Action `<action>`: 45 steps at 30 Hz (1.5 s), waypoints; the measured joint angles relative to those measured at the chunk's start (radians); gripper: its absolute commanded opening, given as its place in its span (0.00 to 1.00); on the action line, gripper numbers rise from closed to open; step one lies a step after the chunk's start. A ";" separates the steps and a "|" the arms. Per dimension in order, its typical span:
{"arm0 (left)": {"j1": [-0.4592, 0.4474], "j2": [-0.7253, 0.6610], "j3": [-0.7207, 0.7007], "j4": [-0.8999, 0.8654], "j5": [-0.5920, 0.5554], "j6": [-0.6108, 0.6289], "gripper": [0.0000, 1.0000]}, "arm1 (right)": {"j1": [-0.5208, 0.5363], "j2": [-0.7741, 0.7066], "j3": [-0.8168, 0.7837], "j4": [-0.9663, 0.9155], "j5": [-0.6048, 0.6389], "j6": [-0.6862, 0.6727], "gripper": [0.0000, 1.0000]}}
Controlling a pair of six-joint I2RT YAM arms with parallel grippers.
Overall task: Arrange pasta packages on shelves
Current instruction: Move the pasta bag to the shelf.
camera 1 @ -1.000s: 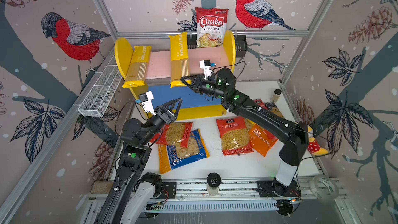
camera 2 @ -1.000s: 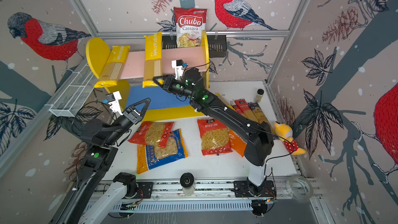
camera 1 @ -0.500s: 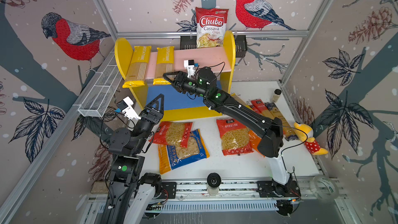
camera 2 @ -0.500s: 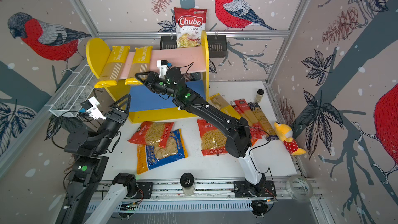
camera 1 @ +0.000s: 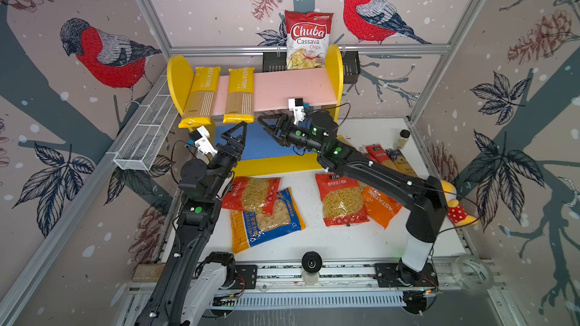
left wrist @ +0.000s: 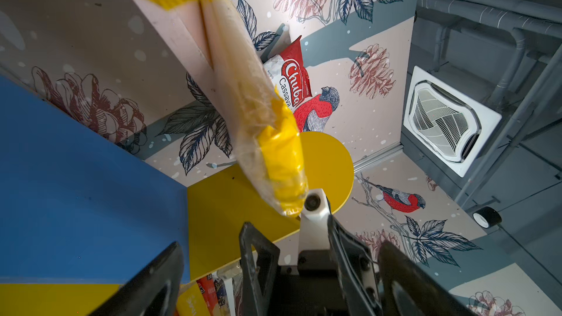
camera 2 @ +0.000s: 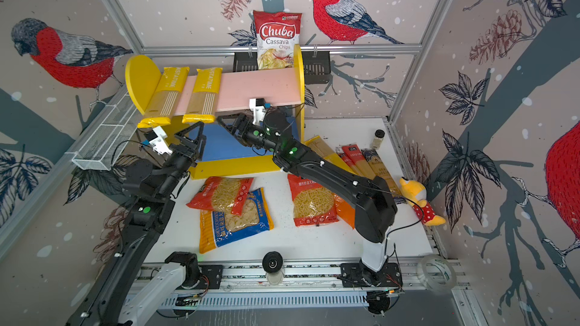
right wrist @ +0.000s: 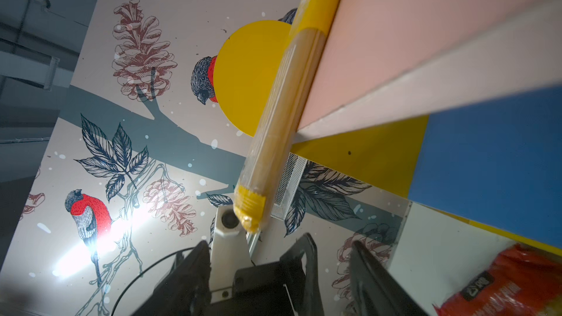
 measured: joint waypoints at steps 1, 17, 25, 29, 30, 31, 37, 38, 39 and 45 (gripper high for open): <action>0.000 0.018 0.010 0.024 0.003 -0.004 0.96 | 0.001 -0.029 -0.032 0.008 0.000 -0.017 0.72; 0.001 0.162 0.118 0.061 -0.028 -0.053 0.40 | -0.008 -0.205 -0.346 0.032 0.124 -0.092 0.70; 0.035 0.141 0.135 -0.037 -0.061 -0.061 0.21 | 0.017 -0.245 -0.371 0.045 0.160 -0.118 0.70; 0.082 0.141 0.137 -0.054 -0.047 -0.065 0.14 | 0.030 -0.248 -0.367 0.041 0.184 -0.140 0.70; 0.096 0.141 0.137 -0.054 -0.044 -0.066 0.13 | 0.032 -0.248 -0.367 0.040 0.186 -0.141 0.70; 0.106 0.141 0.137 -0.054 -0.043 -0.068 0.11 | 0.035 -0.248 -0.367 0.040 0.187 -0.144 0.70; 0.125 0.145 0.119 -0.019 -0.037 -0.108 0.05 | 0.051 -0.235 -0.366 0.040 0.190 -0.147 0.69; 0.126 0.147 0.111 -0.003 -0.032 -0.115 0.05 | 0.053 -0.232 -0.365 0.040 0.190 -0.147 0.70; 0.126 0.150 0.107 0.011 -0.031 -0.118 0.05 | 0.054 -0.230 -0.364 0.039 0.191 -0.147 0.69; 0.126 0.168 0.106 0.047 -0.027 -0.141 0.31 | 0.061 -0.227 -0.361 0.037 0.192 -0.150 0.69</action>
